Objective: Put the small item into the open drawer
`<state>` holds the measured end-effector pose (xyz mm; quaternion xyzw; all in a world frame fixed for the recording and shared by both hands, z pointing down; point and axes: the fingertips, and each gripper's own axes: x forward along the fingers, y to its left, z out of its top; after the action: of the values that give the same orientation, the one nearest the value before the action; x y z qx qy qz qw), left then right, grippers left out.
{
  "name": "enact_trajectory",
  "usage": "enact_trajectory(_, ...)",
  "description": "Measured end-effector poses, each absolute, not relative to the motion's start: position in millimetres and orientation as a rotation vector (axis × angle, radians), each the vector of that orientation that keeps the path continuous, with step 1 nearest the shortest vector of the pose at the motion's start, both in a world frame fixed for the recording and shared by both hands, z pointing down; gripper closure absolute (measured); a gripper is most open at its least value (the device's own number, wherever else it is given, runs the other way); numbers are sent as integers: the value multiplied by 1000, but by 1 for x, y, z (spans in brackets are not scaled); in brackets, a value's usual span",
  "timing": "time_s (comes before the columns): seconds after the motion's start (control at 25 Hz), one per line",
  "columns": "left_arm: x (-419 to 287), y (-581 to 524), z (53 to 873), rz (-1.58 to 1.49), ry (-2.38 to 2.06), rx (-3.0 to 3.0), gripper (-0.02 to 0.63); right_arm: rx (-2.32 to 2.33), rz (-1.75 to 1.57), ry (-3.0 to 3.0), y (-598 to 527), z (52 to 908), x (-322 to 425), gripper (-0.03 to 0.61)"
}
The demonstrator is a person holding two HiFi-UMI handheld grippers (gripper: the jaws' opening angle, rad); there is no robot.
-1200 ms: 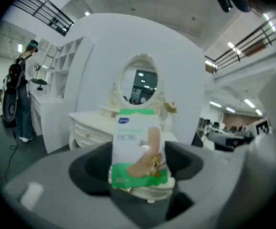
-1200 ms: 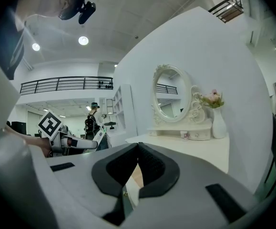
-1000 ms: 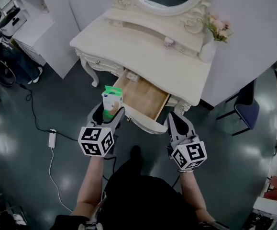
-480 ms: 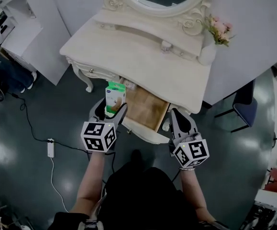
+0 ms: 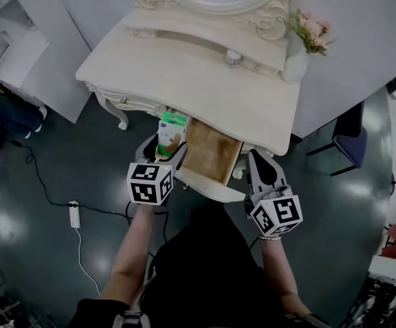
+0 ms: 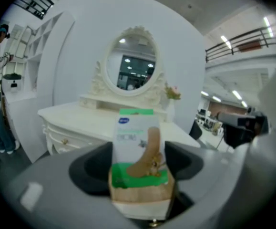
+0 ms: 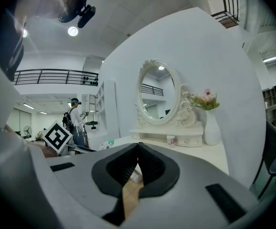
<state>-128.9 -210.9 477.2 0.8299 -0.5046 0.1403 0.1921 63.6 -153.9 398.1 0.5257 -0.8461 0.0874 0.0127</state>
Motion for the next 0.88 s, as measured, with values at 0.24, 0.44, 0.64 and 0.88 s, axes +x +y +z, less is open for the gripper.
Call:
enact_trajectory(0.24, -118, -222, 506, 503, -1362, 2317, 270, 1677, 264, -2614, -161, 398, 73, 581)
enact_trajectory(0.44, -108, -232, 530, 616, -1320, 2297, 270, 1695, 283, -2598, -168, 403, 83, 581)
enact_trajectory(0.64, -100, -241, 554, 712, -1275, 2272, 270, 1708, 306, -2583, -178, 409, 92, 581)
enact_trajectory(0.88, -90, -249, 583, 814, -1213, 2232, 270, 1715, 331, -2576, -189, 413, 100, 581)
